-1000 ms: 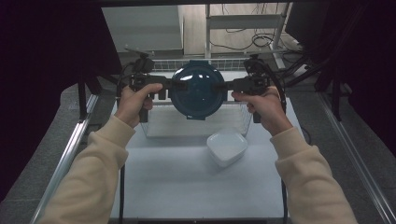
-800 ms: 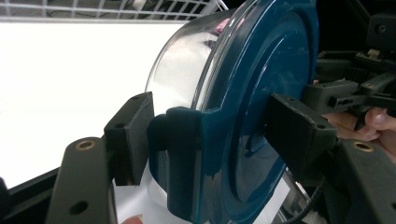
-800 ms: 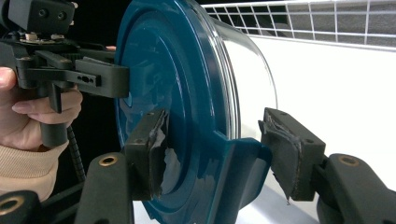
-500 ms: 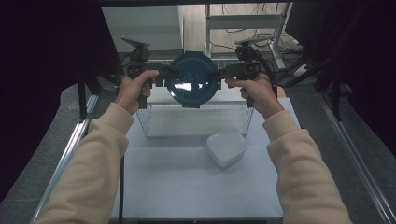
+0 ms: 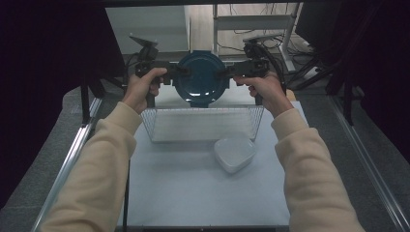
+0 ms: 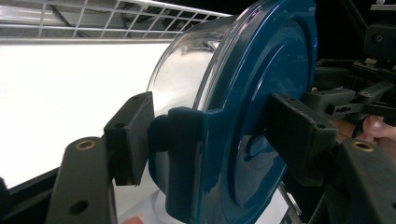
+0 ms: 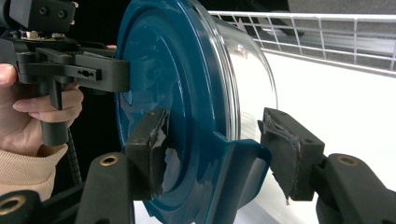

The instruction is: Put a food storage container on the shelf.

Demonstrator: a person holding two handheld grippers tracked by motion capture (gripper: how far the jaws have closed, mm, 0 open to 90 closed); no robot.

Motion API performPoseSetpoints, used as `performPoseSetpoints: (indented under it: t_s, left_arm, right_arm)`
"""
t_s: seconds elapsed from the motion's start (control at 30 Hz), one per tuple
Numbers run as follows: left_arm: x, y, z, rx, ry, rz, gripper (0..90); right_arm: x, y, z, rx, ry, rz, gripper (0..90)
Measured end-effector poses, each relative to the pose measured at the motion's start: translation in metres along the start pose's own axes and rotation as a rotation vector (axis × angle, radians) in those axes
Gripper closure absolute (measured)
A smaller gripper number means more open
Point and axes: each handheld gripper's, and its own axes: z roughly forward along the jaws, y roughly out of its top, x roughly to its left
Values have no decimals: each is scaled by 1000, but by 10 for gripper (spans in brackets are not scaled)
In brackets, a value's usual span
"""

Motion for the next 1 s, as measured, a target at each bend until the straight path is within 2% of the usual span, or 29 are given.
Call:
performPoseSetpoints:
  t_s: [0.1,0.13,0.17,0.2,0.23,0.27,0.3,0.33,0.37,0.4,0.43,0.67,0.7,0.8,1.0]
  left_arm:
    - [9,1,9,31,17,-24,334]
    - [9,1,9,31,17,-24,338]
    - [14,2,12,19,9,-67,344]
    - [14,2,12,19,9,-67,346]
    - [18,4,15,10,8,-86,348]
    - [18,4,15,10,8,-86,348]
    - [22,5,18,1,6,-104,349]
    - [22,5,18,1,6,-104,350]
    - [26,7,21,1,1,-124,350]
    - [26,7,21,1,1,-124,350]
    - [30,8,24,6,-5,-146,350]
    - [39,8,30,12,-16,-186,348]
    - [43,8,32,8,-24,-204,347]
    - [47,6,35,-4,-32,-216,346]
    - [47,2,34,-32,-42,-204,343]
  right_arm:
    - [-12,0,9,31,7,31,407]
    - [-12,0,9,31,7,31,407]
    - [-18,0,14,31,13,58,401]
    - [-18,0,14,31,13,58,401]
    - [-24,1,17,24,23,91,400]
    - [-24,1,17,24,23,91,400]
    - [-29,3,20,23,28,108,393]
    - [-29,3,20,23,28,108,393]
    - [-34,4,22,25,36,132,388]
    - [-36,4,23,26,39,139,386]
    - [-37,4,24,25,42,147,385]
    - [-48,4,29,19,62,202,381]
    - [-52,4,31,16,63,228,379]
    - [-56,3,34,21,73,252,375]
    - [-57,0,33,-6,83,253,378]
